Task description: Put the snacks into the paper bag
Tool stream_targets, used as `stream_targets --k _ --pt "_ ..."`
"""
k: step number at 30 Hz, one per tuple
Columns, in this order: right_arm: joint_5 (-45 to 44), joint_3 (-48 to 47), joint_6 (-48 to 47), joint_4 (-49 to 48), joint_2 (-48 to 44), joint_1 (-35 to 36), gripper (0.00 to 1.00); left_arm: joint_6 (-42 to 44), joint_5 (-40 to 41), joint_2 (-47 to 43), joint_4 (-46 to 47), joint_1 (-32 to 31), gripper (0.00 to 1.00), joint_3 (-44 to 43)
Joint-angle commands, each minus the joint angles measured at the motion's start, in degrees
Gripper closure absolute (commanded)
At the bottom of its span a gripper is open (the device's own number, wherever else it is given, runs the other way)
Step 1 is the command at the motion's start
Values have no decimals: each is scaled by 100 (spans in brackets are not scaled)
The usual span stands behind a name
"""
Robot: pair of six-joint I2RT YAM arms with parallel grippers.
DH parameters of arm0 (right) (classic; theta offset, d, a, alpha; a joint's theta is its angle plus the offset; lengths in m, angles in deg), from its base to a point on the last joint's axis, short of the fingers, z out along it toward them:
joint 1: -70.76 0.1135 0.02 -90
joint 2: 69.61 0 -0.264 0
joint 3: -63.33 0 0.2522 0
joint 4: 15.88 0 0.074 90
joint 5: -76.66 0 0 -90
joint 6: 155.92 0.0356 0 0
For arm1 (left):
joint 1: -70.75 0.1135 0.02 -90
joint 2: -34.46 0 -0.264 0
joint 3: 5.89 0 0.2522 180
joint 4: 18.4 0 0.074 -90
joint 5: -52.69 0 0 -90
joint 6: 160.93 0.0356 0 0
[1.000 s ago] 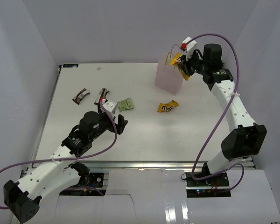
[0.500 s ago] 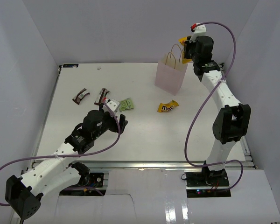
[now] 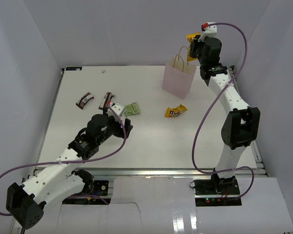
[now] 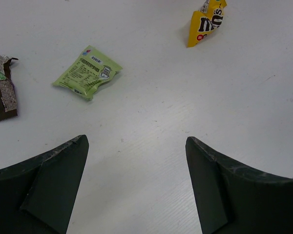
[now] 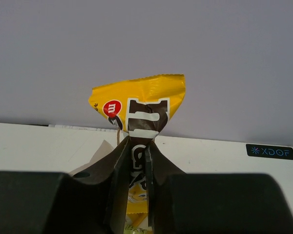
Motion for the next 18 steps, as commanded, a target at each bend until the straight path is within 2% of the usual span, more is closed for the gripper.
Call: stream_targets --k 1,8,14,18 --pt "-204 47 78 -566 86 80 79 48 -4 -15 -48 32 9 -95" --pt "-99 187 96 -583 139 177 69 48 14 3 -48 41 9 -95" --pt "-55 652 70 -741 -71 186 52 48 -4 3 -48 41 9 -86" --pt "-20 872 -9 -812 -378 186 51 48 -30 -6 -48 41 9 -86"
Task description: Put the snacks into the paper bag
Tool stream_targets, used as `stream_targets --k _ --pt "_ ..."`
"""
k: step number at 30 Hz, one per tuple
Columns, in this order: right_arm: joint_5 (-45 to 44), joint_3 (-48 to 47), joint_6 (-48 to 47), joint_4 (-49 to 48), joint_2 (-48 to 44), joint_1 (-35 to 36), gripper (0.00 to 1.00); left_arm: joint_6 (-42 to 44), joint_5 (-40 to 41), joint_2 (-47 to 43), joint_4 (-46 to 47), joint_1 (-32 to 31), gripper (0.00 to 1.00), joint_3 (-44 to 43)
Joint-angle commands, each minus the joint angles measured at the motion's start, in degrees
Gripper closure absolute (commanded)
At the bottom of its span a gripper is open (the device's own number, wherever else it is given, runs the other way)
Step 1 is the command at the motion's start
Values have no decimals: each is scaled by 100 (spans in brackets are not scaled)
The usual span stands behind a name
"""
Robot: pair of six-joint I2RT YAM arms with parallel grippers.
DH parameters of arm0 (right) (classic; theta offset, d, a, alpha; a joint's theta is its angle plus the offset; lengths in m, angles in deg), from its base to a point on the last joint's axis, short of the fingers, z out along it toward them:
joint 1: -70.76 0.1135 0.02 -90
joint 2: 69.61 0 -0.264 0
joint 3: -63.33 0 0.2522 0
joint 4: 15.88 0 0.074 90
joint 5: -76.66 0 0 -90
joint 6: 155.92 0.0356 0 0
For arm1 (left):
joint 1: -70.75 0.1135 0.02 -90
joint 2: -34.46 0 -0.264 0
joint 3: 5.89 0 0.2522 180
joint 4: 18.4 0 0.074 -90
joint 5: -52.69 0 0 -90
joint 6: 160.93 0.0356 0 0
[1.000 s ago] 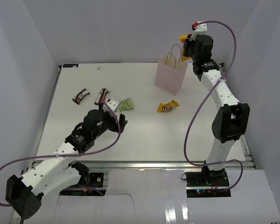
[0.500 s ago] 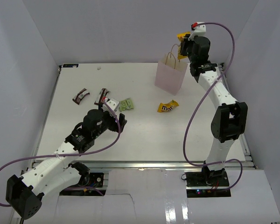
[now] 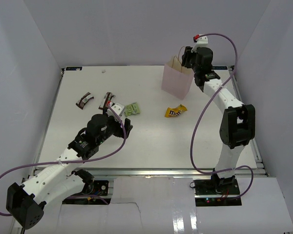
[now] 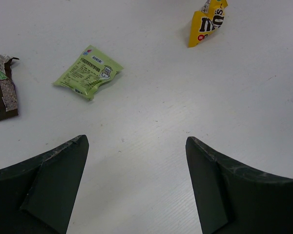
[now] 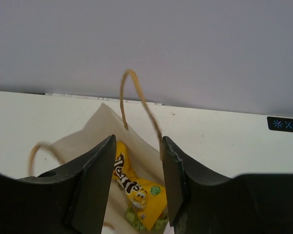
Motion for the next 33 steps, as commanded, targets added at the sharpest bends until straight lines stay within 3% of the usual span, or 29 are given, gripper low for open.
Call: stream_targets --k 1,5,7,8,9,11,12,14,15,16,17,18,20,24,33 --pt "45 164 -88 -451 -556 4 51 40 -39 -8 -48 21 9 -95" --pt "422 533 -491 -372 -1013 -48 42 31 -74 -35 -48 21 9 -95" --pt "1868 953 -1357 -180 -1434 -223 34 31 -118 -70 -57 21 9 -95" --pt "2474 1095 -1676 -22 -1566 -285 22 22 -136 -87 -57 21 9 -95" --pt "3612 1227 -2027 380 -1820 -338 18 22 -162 -105 -57 21 8 -104" --pt "4323 1447 -3169 1004 -1971 -347 11 22 -215 -140 -57 21 8 -104" --pt "5301 1431 -3608 1991 -1963 -347 10 22 -241 -149 -66 21 8 -104" --pt "6177 1099 -5924 3583 -1684 -295 11 22 -285 -166 -66 21 8 -112" --pt "6511 949 -6960 5480 -1560 -242 11 22 -285 -167 -66 21 8 -112" --pt "6445 791 -8153 6430 -1420 -164 12 22 -285 -167 -66 21 8 -112" --pt "6279 685 -9914 7066 -1314 3 14 22 -285 -167 -75 21 8 -112" --pt "5816 649 -10236 7377 -1139 100 15 22 -285 -175 -75 21 8 -121" --pt "5008 762 -10276 7276 -1032 389 15 22 -276 -184 -83 21 8 -104" --pt "3750 1017 -9915 6160 -865 795 14 31 -233 -193 -84 21 8 -95" --pt "2472 297 -9186 5649 594 1208 14 40 -224 -140 -75 21 7 -86"
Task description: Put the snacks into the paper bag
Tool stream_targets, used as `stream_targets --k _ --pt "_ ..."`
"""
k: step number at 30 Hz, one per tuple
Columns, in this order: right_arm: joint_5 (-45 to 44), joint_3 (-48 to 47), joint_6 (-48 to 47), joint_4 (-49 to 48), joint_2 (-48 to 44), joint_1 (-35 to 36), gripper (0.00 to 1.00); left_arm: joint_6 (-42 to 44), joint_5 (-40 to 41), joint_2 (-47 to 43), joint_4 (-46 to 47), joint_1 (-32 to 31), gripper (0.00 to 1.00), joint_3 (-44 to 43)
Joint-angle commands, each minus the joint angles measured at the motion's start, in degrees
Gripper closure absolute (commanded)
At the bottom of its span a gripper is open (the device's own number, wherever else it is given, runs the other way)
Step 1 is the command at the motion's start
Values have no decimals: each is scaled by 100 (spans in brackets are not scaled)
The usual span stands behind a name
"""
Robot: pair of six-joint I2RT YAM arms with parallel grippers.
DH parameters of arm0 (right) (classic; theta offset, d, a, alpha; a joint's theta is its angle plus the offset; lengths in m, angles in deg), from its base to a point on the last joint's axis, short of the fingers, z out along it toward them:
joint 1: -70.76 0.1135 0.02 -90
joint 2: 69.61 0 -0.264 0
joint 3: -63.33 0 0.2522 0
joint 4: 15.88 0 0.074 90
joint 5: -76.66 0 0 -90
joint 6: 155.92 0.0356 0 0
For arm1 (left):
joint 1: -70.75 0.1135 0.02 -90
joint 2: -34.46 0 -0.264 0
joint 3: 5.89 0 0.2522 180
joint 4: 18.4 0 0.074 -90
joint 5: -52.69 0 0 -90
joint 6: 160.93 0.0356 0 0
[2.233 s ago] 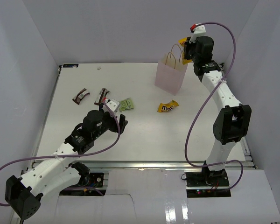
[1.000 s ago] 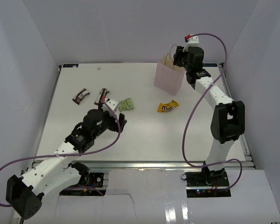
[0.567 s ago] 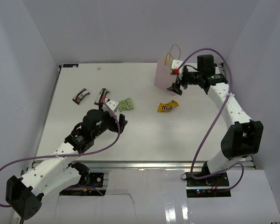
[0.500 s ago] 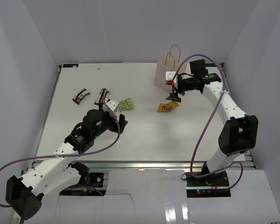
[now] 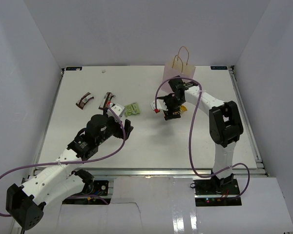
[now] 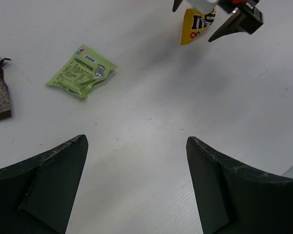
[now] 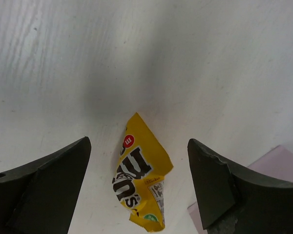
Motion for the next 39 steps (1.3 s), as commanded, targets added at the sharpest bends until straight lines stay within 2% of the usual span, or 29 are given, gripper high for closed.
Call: stream_targets --k 1,9,15,18,21,22,25,33,39 --pt "-726 -191 220 -192 382 52 14 51 -20 -70 4 21 7 -95" --pt "-955 -191 756 -455 620 8 14 51 -73 -70 4 21 7 -95" --pt "-1025 11 1099 -649 673 -27 18 51 -64 -88 4 21 7 -95" --pt "-964 55 1213 -658 682 -71 25 51 -64 -88 -5 21 7 -86" --pt "-858 125 1301 -649 655 -97 37 42 -56 -88 -5 21 7 -77" --pt "-841 152 1336 -649 603 -106 46 51 -47 -88 -5 21 7 -77" --pt "-674 222 1451 -649 472 -124 59 51 -47 -79 -5 21 7 -77" --pt "195 337 2144 -649 -179 -185 78 42 -29 -97 -5 21 7 -69" --pt "1513 -348 3796 -675 -952 -562 86 51 -56 -106 -5 21 7 -77"
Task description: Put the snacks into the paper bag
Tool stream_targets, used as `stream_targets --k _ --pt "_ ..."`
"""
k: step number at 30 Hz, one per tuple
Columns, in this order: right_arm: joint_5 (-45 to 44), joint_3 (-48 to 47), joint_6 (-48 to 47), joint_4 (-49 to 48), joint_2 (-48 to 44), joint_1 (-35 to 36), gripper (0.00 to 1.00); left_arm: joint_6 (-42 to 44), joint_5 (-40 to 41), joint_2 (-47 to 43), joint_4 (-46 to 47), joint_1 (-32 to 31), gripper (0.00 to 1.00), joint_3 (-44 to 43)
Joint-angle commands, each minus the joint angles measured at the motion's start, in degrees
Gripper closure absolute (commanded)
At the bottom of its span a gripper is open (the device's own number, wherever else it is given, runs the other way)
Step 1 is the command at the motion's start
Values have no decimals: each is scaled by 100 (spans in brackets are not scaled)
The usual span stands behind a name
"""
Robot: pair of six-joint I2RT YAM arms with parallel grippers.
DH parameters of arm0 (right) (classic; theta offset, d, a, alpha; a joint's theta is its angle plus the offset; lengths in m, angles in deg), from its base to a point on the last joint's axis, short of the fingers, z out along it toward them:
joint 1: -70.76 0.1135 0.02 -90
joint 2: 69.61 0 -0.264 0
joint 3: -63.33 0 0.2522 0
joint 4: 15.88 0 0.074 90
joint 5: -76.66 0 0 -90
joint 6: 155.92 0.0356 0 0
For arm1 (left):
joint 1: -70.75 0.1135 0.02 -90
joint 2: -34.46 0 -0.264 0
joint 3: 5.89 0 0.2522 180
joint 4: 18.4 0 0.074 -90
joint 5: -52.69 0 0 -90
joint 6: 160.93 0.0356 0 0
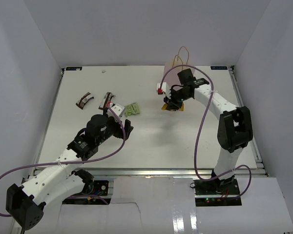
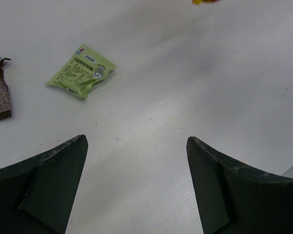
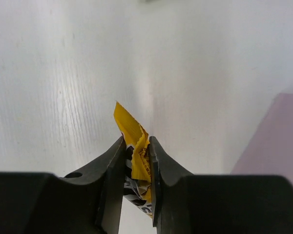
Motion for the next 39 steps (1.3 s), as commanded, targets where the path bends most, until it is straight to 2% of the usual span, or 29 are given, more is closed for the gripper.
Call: stream_targets --k 1,3,6,8,12,18,25,35,39 --pt "1151 -661 1198 -190 -727 -344 87 51 -60 -106 -3 21 7 -77" --pt "1486 -907 1821 -400 -860 -581 87 51 -51 -106 -3 21 7 -77" --pt "1575 -969 2900 -1331 -1167 -949 86 51 -42 -106 -3 21 7 -77" --pt "1207 -978 3482 -2154 -1238 -1100 86 51 -34 -106 -3 21 7 -77" --pt "408 -1189 4528 -3037 -1265 -1338 92 51 -16 -62 -3 21 7 -69" --pt "-533 -1461 5207 -4239 -1116 -1347 92 59 10 17 -3 21 7 -60" --pt "-1378 -2287 5866 -4787 -246 -1347 92 77 63 149 -20 21 7 -69" --pt "-1159 -2499 6446 -4787 475 -1417 91 94 63 308 -29 30 7 -86" --pt "-1106 -2262 6570 -4840 519 -1417 85 95 46 290 -29 39 7 -86"
